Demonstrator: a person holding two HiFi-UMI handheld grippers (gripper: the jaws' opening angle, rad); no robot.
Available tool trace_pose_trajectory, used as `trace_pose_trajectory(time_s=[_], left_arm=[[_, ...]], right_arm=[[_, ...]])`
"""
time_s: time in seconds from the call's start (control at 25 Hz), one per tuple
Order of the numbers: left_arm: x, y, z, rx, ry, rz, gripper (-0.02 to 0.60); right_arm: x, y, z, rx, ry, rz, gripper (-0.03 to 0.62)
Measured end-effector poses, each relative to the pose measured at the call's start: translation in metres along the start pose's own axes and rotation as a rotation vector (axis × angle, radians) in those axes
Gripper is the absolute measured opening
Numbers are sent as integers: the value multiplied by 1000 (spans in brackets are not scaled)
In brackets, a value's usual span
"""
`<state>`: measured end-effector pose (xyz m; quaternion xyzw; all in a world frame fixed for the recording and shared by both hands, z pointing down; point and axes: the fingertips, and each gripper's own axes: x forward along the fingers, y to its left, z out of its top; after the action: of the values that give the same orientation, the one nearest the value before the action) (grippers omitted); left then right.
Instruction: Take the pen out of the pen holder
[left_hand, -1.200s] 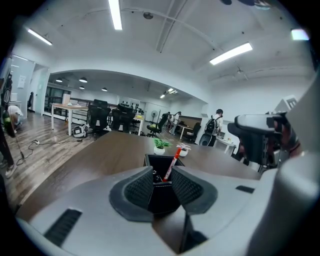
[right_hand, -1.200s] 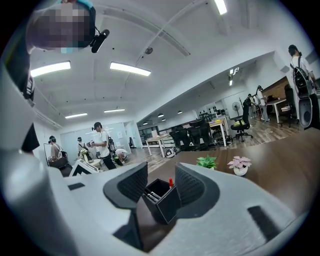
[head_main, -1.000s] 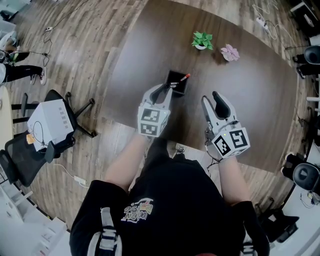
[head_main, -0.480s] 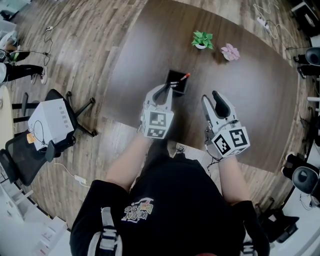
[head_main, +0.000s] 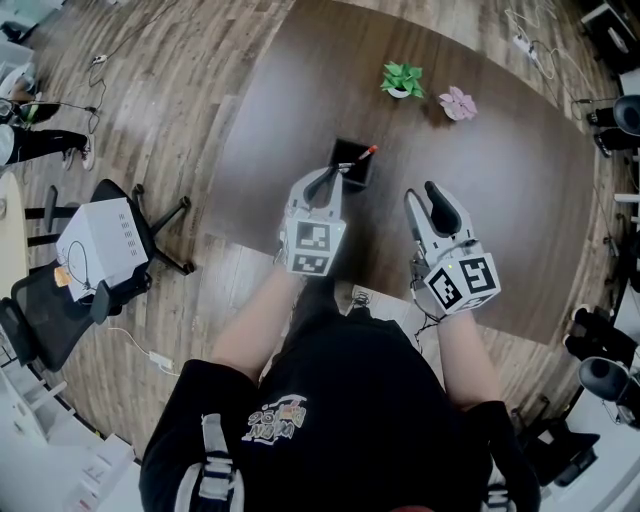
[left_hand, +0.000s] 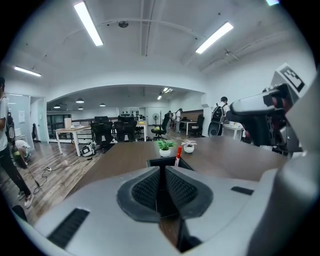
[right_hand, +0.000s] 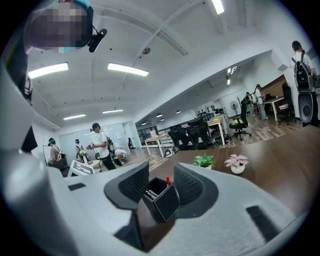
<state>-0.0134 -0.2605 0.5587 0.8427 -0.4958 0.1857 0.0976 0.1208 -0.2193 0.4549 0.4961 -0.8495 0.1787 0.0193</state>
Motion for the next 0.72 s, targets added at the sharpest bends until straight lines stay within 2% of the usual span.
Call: trace_pose_trajectory(time_s=[0.4, 0.56, 0.72], left_arm=[[-9, -2, 25, -20, -58, -11, 26], [-15, -3, 37, -33, -79, -6, 26], [-22, -3, 52, -35, -108, 6, 26]], right_arm=[[-7, -4, 5, 3, -31, -1, 137], [-11, -1, 10, -4, -30, 22, 13], [-14, 2, 14, -16, -43, 40, 6]])
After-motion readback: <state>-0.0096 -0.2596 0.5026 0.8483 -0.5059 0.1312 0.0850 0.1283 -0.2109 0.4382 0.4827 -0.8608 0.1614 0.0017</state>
